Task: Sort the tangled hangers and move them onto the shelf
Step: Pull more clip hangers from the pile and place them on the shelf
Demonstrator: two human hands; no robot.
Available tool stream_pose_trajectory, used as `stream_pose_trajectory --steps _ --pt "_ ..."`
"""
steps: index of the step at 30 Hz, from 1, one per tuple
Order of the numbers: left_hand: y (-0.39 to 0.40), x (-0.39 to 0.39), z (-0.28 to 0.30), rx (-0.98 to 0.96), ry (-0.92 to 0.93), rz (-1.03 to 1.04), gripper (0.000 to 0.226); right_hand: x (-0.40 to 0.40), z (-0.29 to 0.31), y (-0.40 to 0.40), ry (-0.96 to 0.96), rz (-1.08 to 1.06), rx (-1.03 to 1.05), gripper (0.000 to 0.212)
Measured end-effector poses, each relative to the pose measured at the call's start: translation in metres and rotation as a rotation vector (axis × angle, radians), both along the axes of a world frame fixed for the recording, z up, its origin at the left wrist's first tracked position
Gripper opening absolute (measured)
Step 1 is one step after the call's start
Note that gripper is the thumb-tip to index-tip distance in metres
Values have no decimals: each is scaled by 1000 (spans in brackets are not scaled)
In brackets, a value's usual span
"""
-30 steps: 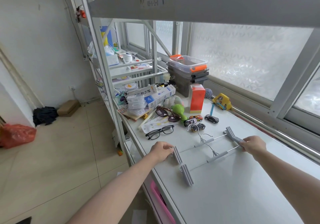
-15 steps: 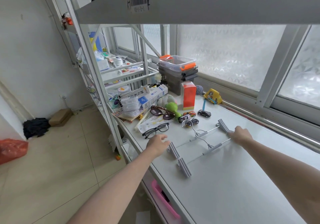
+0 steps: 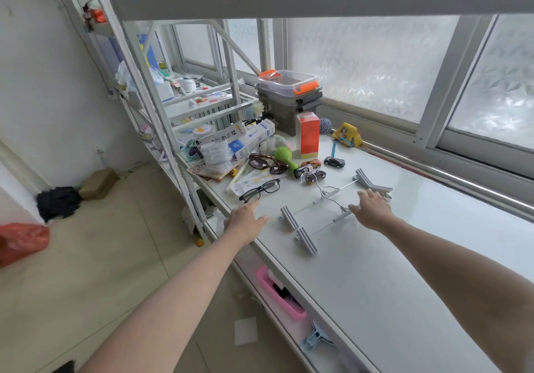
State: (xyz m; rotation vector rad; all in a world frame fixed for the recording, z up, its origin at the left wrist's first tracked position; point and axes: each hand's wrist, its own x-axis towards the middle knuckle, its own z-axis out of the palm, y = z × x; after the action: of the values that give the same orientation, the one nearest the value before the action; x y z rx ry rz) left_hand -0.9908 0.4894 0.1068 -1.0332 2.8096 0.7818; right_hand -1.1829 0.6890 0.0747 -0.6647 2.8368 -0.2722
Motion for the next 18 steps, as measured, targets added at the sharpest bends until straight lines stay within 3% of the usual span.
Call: stream_pose_trajectory --steps 5,9,14,18 --pt "-33 72 12 -27 35 97 58 46 23 -40 78 106 75 55" --pt "-83 180 29 -36 103 327 58 134 52 -138 145 352 29 55" --pt "-144 403 33 -90 76 680 62 346 64 -304 82 813 -83 55" --pt "-141 624 30 -100 51 1118 55 569 61 -376 -3 1283 -134 62"
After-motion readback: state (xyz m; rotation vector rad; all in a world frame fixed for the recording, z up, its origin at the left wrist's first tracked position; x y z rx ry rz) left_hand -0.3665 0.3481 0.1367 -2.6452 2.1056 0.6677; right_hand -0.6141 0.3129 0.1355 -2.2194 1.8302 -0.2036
